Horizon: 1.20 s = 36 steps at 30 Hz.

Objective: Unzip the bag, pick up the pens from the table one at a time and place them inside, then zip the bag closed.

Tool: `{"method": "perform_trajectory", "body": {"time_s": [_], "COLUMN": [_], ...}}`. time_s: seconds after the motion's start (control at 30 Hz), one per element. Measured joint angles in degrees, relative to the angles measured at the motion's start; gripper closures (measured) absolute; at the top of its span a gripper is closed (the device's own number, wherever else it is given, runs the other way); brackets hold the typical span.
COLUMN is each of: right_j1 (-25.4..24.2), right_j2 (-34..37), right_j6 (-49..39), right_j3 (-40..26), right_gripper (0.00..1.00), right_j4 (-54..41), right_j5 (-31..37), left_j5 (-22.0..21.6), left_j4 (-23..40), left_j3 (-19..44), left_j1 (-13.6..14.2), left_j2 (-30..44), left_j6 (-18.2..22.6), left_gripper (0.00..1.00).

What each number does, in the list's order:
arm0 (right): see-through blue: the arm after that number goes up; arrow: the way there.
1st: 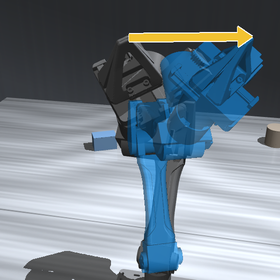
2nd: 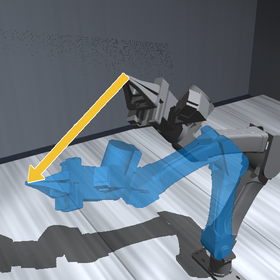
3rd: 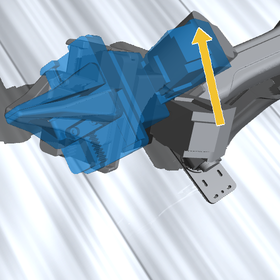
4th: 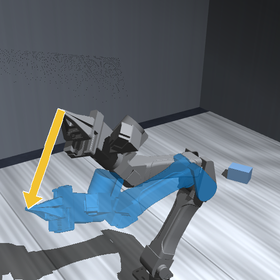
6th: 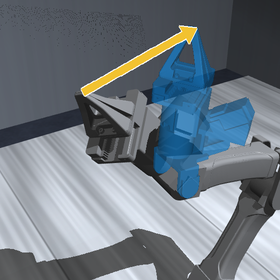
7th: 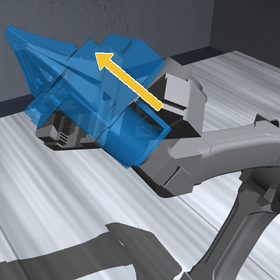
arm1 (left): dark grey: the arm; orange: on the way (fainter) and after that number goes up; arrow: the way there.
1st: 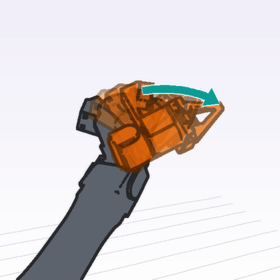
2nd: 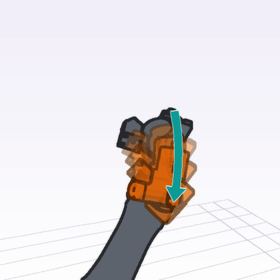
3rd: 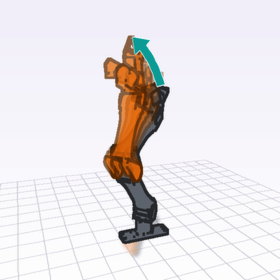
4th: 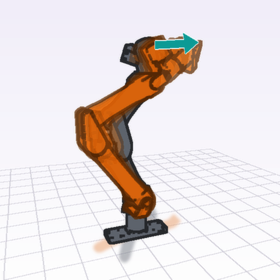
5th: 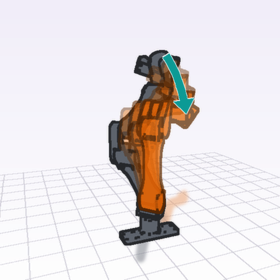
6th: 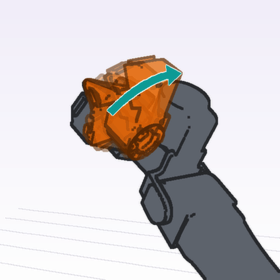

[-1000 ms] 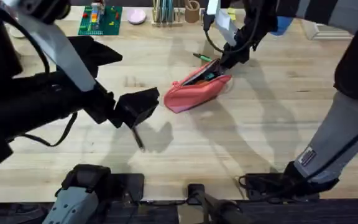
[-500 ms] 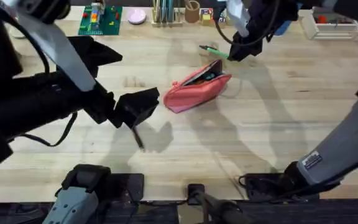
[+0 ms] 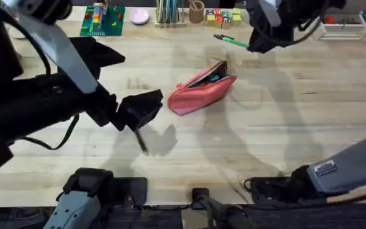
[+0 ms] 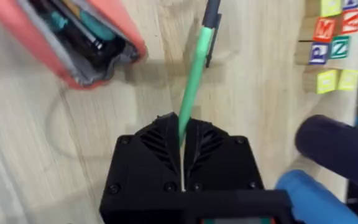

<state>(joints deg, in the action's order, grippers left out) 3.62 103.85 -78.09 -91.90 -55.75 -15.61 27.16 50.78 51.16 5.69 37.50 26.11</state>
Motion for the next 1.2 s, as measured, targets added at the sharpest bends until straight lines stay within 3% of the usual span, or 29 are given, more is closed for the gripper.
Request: {"method": "perform_trajectory", "body": {"time_s": [0.3,0.6,0.77,1.2], "right_j1": [-1.1,-0.5,-0.4,0.2], "right_j2": [-3.0,-3.0,-3.0,-3.0], "right_j6": [-15.5,-33.5,-36.4,-37.7], "right_j3": [0.0,0.0,0.0,0.0], "right_gripper": [0.970,0.970,0.970,0.968], "right_j4": [-3.4,-2.6,-2.0,-11.4], "right_j5": [-0.7,-6.3,-7.7,-8.6], "left_j5": [0.0,0.0,0.0,0.0], "left_j4": [0.0,0.0,0.0,0.0], "left_j3": [0.0,0.0,0.0,0.0], "left_j1": [0.0,0.0,0.0,0.0], "left_j2": [0.0,0.0,0.0,0.0], "left_j6": [0.0,0.0,0.0,0.0], "left_gripper": [0.008,0.008,0.008,0.007]}}
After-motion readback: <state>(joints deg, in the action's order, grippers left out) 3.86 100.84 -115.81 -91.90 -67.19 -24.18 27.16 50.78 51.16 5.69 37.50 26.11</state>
